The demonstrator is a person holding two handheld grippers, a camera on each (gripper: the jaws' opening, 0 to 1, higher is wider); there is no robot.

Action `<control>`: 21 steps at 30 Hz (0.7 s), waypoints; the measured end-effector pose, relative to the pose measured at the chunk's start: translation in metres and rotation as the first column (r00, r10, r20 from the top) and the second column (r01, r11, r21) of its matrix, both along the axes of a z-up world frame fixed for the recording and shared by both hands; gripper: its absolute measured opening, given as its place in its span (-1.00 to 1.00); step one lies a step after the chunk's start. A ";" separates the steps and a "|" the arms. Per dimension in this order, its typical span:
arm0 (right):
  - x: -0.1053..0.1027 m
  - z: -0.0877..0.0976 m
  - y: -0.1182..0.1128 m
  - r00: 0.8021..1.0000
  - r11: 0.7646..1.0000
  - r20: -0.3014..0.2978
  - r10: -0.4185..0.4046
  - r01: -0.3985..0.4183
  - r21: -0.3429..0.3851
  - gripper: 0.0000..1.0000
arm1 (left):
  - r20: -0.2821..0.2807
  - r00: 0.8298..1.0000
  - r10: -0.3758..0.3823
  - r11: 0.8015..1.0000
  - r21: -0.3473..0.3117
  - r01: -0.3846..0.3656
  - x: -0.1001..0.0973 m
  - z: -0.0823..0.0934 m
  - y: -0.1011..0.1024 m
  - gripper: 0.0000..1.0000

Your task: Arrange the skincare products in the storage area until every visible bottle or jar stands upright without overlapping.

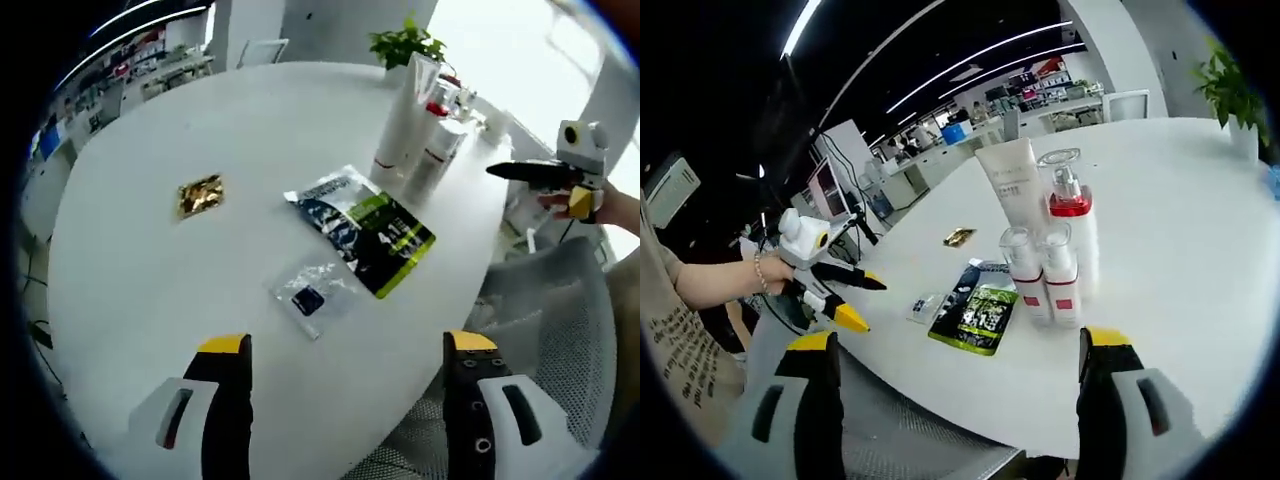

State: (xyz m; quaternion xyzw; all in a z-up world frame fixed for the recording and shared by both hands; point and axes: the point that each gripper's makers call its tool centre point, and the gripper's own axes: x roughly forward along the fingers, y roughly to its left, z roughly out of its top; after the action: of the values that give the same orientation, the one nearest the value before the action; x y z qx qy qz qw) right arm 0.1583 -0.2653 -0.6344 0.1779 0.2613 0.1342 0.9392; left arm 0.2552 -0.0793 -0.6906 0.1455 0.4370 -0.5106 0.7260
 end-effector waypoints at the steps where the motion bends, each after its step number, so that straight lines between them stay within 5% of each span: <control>1: 0.001 0.000 0.001 1.000 1.000 0.000 0.007 -0.007 0.001 0.99 | 0.001 1.000 0.014 1.000 -0.006 -0.014 0.000 0.001 0.002 0.59; 6: 0.005 -0.001 0.009 0.999 0.999 0.002 0.040 -0.040 0.006 0.99 | 0.015 0.992 0.124 0.991 -0.059 -0.123 0.001 0.010 0.014 0.70; 21: 0.009 0.002 0.006 0.999 0.999 0.017 0.046 -0.046 0.008 0.99 | 0.053 0.961 0.270 0.954 -0.152 -0.259 -0.001 0.030 0.041 0.94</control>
State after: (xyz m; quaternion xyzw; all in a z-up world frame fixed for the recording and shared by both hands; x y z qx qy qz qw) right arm 0.1669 -0.2590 -0.6322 0.1748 0.2570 0.1582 0.9372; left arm 0.2545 -0.0385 -0.6610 0.0516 0.3881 -0.4333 0.8118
